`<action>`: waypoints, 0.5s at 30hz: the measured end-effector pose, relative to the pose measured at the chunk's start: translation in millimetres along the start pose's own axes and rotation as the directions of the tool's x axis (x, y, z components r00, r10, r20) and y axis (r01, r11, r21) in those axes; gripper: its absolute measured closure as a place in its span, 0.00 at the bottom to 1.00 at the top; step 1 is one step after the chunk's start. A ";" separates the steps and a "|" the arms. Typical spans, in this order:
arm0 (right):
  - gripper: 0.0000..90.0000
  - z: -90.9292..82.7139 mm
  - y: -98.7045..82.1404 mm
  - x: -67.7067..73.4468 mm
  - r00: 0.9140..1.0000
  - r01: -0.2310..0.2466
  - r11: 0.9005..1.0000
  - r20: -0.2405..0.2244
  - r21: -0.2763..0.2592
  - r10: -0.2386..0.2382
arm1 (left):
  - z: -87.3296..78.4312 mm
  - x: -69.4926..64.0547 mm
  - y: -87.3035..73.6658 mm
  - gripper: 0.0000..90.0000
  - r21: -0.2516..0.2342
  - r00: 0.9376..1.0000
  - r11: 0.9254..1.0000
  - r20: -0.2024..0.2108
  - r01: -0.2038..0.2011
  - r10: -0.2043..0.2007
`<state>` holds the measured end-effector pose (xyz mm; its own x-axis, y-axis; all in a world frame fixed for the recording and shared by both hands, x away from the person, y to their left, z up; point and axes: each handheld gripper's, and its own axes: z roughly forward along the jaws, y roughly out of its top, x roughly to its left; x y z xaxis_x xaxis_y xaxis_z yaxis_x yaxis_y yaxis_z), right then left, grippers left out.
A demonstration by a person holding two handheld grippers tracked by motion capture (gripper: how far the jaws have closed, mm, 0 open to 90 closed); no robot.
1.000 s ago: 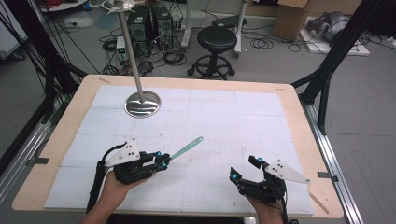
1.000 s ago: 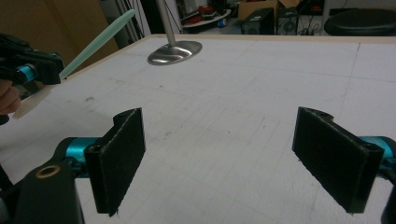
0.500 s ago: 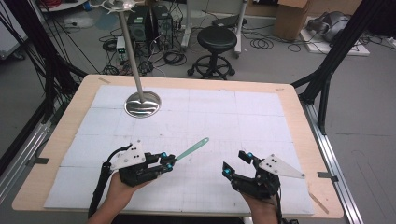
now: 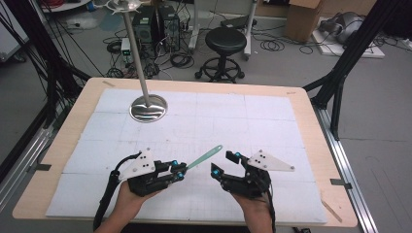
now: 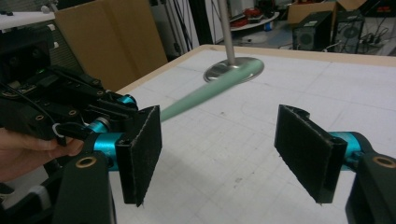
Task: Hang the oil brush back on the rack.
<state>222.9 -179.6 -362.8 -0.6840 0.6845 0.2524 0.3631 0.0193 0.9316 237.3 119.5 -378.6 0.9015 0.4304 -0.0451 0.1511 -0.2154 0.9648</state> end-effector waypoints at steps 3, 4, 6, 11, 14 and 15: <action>0.38 6.3 1.9 3.2 1.000 0.004 1.000 -0.011 0.008 -0.004 | 2.0 -1.9 -0.5 0.91 0.005 1.000 1.000 0.005 -0.004 0.004; 0.40 7.7 2.5 4.1 1.000 0.004 1.000 -0.017 0.007 -0.004 | 2.5 -2.6 -0.5 0.91 0.007 1.000 1.000 0.005 -0.006 0.006; 0.42 8.8 3.2 5.1 1.000 0.001 1.000 -0.026 0.006 0.000 | 3.1 -3.1 -0.3 0.91 0.007 1.000 1.000 0.005 -0.009 0.009; 0.48 11.8 5.3 5.8 0.999 -0.012 1.000 -0.045 -0.005 0.012 | 4.3 -5.0 0.8 0.91 0.004 1.000 1.000 0.006 -0.011 0.011; 0.55 11.6 6.5 3.2 0.998 -0.041 0.999 -0.050 -0.020 0.040 | 3.9 -5.9 1.1 0.91 -0.001 1.000 1.000 0.006 -0.012 0.012; 0.57 11.3 7.6 2.3 0.996 -0.062 0.998 -0.059 -0.027 0.061 | 4.2 -6.5 1.2 0.91 0.000 1.000 1.000 0.003 -0.015 0.015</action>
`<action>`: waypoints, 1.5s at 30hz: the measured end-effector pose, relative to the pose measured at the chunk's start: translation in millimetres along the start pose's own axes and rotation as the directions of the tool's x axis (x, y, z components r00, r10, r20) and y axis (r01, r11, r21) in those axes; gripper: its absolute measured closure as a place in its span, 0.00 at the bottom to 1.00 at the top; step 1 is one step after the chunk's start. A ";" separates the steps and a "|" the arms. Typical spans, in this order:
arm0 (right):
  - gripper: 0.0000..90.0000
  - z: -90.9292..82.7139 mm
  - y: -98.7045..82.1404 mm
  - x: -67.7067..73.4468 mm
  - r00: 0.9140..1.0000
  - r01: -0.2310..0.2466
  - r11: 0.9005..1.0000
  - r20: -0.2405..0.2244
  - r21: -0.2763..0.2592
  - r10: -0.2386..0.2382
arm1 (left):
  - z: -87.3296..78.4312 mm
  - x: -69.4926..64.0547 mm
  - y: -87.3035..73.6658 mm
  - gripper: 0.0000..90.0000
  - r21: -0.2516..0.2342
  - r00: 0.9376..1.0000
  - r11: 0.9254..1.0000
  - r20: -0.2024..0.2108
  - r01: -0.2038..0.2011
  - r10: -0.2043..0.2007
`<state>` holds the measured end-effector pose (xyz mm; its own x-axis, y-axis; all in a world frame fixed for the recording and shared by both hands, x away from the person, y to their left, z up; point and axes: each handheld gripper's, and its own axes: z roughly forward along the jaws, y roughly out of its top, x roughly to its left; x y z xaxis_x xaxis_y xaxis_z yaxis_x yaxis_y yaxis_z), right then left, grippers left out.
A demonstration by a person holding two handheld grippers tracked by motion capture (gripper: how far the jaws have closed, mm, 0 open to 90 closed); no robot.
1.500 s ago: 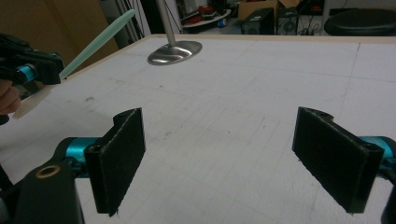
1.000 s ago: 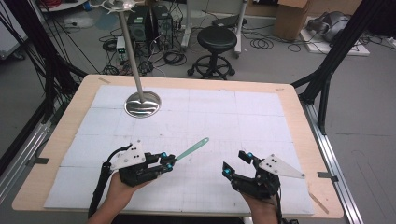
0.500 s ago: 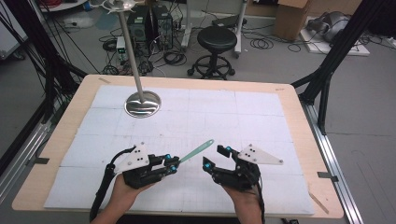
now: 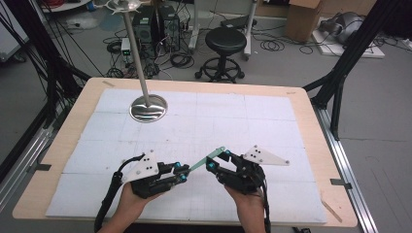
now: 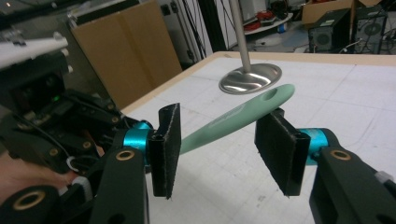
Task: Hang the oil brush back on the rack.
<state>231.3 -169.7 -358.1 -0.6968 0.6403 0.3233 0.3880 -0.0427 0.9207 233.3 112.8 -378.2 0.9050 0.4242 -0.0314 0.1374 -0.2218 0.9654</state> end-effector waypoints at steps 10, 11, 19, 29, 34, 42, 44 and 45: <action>0.73 2.3 9.8 1.9 1.000 -0.019 1.000 -0.021 -0.014 0.019 | 0.4 -4.5 1.3 0.91 -0.009 1.000 1.000 -0.003 -0.013 0.013; 0.74 2.4 10.6 2.4 0.999 -0.023 1.000 -0.026 -0.017 0.022 | 0.2 -4.4 1.5 0.91 -0.007 1.000 1.000 -0.002 -0.017 0.017; 0.89 1.1 17.4 9.7 0.989 -0.070 0.997 -0.133 -0.018 0.067 | 0.0 -7.0 1.0 0.91 -0.007 1.000 1.000 0.007 -0.028 0.028; 0.92 -2.4 33.7 19.4 0.975 0.068 0.998 -0.212 0.003 -0.066 | -11.7 3.2 8.0 0.73 -0.044 0.987 0.999 0.158 -0.009 0.016; 0.92 -1.5 37.4 13.7 0.952 0.118 0.993 -0.286 0.025 -0.106 | -14.1 10.1 17.2 0.62 -0.017 0.974 1.000 0.225 -0.003 0.007; 0.92 -1.2 39.9 11.2 0.908 0.181 0.983 -0.384 0.009 -0.164 | -7.0 13.0 21.4 0.57 -0.005 0.947 1.000 0.322 -0.017 0.018; 0.92 -1.6 40.0 11.0 0.904 0.187 0.982 -0.393 0.004 -0.171 | -5.9 13.1 21.3 0.56 -0.007 0.946 1.000 0.325 -0.008 0.010; 0.92 -2.3 40.0 11.1 0.901 0.187 0.982 -0.400 0.004 -0.170 | -5.1 13.5 21.3 0.56 -0.010 0.945 1.000 0.328 -0.005 0.008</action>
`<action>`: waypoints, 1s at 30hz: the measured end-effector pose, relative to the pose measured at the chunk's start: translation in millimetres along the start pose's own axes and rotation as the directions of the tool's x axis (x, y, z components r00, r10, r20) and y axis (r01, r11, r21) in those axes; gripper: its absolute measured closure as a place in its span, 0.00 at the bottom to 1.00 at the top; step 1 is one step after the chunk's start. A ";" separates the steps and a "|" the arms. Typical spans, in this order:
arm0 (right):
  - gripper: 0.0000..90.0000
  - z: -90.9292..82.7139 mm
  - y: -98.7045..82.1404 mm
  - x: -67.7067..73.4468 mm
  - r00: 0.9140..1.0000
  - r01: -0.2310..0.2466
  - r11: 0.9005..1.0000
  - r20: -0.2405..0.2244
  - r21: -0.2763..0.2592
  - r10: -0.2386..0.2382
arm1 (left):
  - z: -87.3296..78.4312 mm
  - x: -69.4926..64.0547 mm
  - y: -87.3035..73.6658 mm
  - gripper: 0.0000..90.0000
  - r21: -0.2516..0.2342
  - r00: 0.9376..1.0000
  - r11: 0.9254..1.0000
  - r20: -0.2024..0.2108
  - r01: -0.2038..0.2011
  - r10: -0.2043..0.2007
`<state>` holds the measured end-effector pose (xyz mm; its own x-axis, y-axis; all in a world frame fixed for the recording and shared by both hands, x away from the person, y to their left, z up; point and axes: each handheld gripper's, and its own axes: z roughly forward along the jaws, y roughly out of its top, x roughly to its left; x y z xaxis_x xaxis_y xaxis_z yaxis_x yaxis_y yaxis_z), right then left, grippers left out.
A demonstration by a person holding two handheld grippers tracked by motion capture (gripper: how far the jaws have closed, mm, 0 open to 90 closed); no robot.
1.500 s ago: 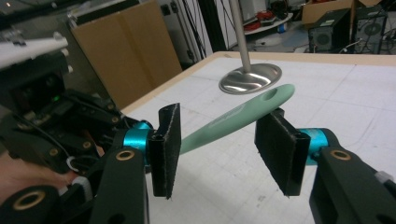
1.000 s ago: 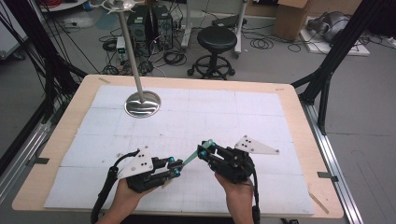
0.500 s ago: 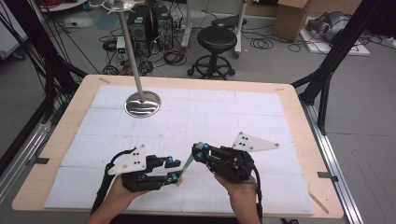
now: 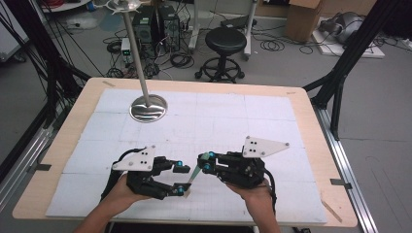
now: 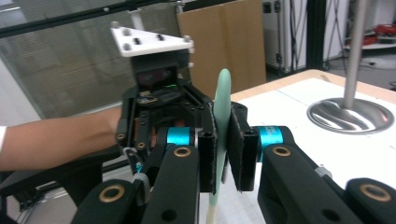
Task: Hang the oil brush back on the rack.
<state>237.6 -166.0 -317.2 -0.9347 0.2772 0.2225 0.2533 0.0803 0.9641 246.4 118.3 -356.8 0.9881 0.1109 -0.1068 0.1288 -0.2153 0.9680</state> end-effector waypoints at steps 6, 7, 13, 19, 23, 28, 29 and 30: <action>0.92 -1.3 0.2 2.8 0.999 0.013 1.000 -0.037 -0.005 -0.013 | 3.8 -0.2 1.0 0.58 -0.004 1.000 1.000 0.018 0.013 -0.013; 0.92 -1.5 0.2 3.4 0.999 0.015 1.000 -0.048 -0.007 -0.015 | 5.4 -0.6 0.7 0.60 -0.001 1.000 1.000 0.026 0.013 -0.013; 0.92 2.1 -0.8 4.1 0.997 0.024 1.000 -0.072 -0.001 -0.024 | 12.0 -3.1 0.1 0.65 0.007 0.998 1.000 0.057 0.013 -0.013; 0.92 7.9 -1.3 3.4 0.995 0.030 1.000 -0.095 -0.004 -0.030 | 15.1 -3.4 -1.2 0.73 0.023 0.997 1.000 0.073 0.006 -0.008; 0.92 9.7 -1.4 3.2 0.994 0.033 0.999 -0.105 0.000 -0.033 | 15.0 -4.3 -1.4 0.77 0.029 0.997 1.000 0.077 -0.002 0.000; 0.92 9.9 -3.7 3.9 0.993 0.033 0.999 -0.112 0.011 -0.031 | 13.3 -2.9 -0.6 0.80 0.022 0.997 1.000 0.076 -0.005 0.003; 0.92 10.0 -3.9 3.5 0.993 0.034 0.999 -0.113 0.013 -0.032 | 13.1 -2.1 -0.6 0.81 0.021 0.997 1.000 0.079 -0.005 0.004; 0.92 10.2 -3.9 3.0 0.993 0.038 0.999 -0.117 0.016 -0.035 | 13.1 -2.1 -0.6 0.84 0.021 0.997 1.000 0.079 -0.005 0.004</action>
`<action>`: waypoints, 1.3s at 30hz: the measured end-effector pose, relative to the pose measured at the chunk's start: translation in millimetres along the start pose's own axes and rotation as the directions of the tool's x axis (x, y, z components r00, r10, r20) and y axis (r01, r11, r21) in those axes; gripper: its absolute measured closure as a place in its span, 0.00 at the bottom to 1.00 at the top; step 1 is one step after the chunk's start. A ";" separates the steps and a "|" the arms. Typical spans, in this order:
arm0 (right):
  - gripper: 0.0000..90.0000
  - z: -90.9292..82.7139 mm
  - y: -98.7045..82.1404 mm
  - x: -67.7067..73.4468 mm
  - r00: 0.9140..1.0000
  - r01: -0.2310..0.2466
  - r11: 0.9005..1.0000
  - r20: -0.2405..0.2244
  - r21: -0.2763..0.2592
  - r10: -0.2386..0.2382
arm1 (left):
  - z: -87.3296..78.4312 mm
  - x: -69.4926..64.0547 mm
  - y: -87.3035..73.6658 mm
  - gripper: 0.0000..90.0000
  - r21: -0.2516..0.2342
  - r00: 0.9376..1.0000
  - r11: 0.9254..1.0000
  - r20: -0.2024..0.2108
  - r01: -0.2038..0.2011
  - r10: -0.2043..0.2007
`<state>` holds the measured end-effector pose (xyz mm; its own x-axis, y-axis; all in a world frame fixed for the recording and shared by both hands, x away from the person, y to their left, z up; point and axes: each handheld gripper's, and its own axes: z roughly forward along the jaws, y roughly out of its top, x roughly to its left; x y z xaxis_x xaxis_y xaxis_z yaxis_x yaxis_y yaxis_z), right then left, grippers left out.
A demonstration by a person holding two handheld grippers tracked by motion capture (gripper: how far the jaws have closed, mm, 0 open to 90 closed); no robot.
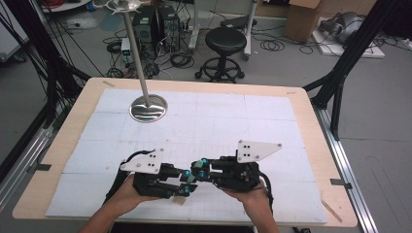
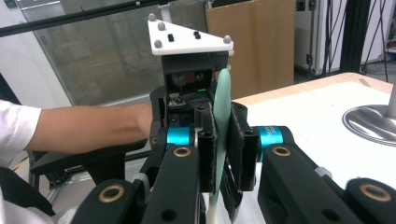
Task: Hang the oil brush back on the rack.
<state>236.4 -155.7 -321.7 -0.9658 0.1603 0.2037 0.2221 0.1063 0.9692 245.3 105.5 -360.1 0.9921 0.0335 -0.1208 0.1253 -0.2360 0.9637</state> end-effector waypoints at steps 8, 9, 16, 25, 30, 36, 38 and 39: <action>0.90 3.9 -1.6 -0.4 1.000 0.009 1.000 0.000 0.030 -0.009 | -0.6 2.0 -0.8 0.93 0.028 1.000 0.999 -0.019 -0.023 0.024; 0.56 2.8 -2.5 -0.2 0.999 -0.001 1.000 0.040 -0.005 0.001 | 0.3 2.7 -1.2 0.93 0.041 0.999 0.999 -0.050 -0.015 0.017; 0.21 -30.6 -2.9 0.1 0.965 -0.012 0.993 0.258 -0.120 0.043 | -4.2 15.6 -0.1 0.93 0.029 0.990 1.000 -0.137 0.012 -0.008; 0.17 -84.4 -31.9 14.5 0.824 0.017 0.999 0.566 -0.048 0.013 | -31.0 44.4 10.4 0.93 -0.047 0.937 0.996 -0.338 0.080 -0.091; 0.17 -103.8 -49.0 16.4 0.763 -0.019 0.999 0.645 -0.044 0.043 | -48.9 60.1 26.3 0.93 -0.095 0.908 0.992 -0.401 0.088 -0.119; 0.17 -113.3 -66.7 9.1 0.727 -0.067 0.994 0.677 -0.090 0.111 | -65.2 77.2 47.0 0.93 -0.136 0.874 0.987 -0.467 0.082 -0.137; 0.17 -113.6 -68.6 7.7 0.724 -0.070 0.994 0.681 -0.089 0.112 | -67.3 80.1 49.1 0.93 -0.140 0.867 0.987 -0.479 0.081 -0.139; 0.17 -114.2 -71.1 7.1 0.721 -0.080 0.993 0.683 -0.085 0.116 | -71.1 85.1 53.6 0.93 -0.141 0.856 0.987 -0.497 0.084 -0.143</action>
<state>198.5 -274.2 -373.4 -0.5792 0.7983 0.1649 0.2862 0.0098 0.9581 336.2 164.7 -301.8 0.8295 0.5448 -0.1232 0.2061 -0.0934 0.9741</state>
